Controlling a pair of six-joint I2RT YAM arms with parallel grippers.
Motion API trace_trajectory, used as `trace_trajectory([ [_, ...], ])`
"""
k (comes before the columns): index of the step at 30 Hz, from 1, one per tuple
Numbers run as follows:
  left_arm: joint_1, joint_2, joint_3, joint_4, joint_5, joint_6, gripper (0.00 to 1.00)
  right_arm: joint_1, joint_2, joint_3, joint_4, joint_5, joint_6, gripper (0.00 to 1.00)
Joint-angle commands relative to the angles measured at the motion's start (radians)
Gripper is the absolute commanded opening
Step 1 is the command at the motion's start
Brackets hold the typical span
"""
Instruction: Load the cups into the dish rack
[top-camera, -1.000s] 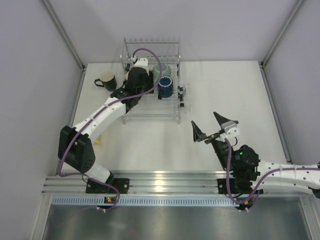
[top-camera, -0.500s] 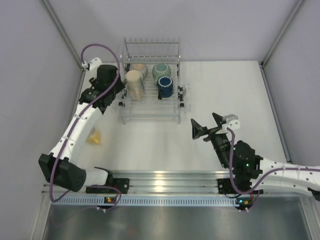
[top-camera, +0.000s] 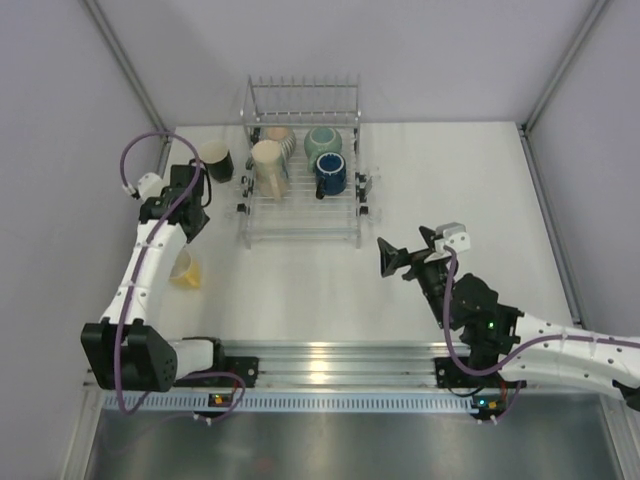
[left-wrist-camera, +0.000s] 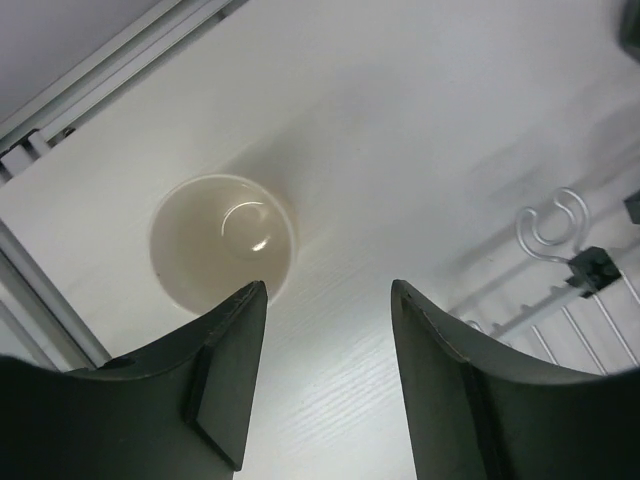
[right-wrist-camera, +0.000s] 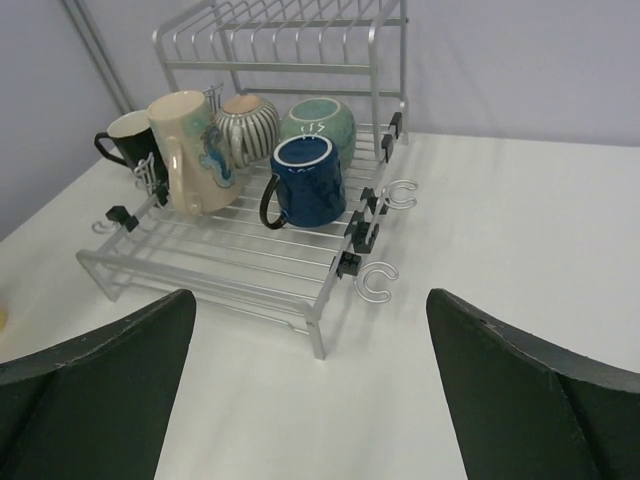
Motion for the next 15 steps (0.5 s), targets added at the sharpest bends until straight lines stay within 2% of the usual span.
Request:
trace_trajectory([
  [1,0.044,-0.003,-0.038,-0.017,0.031,-0.026,0.57,-0.027,-0.021,0.019,0.006,-0.043,0.028,0.99],
  [13,0.194,0.112,-0.204,0.083,0.145,-0.011,0.56,-0.055,-0.05,-0.002,0.0,-0.071,0.033,0.99],
  [15,0.226,0.12,-0.221,0.106,0.186,-0.006,0.5,-0.06,-0.05,-0.002,0.0,-0.074,0.033,0.99],
])
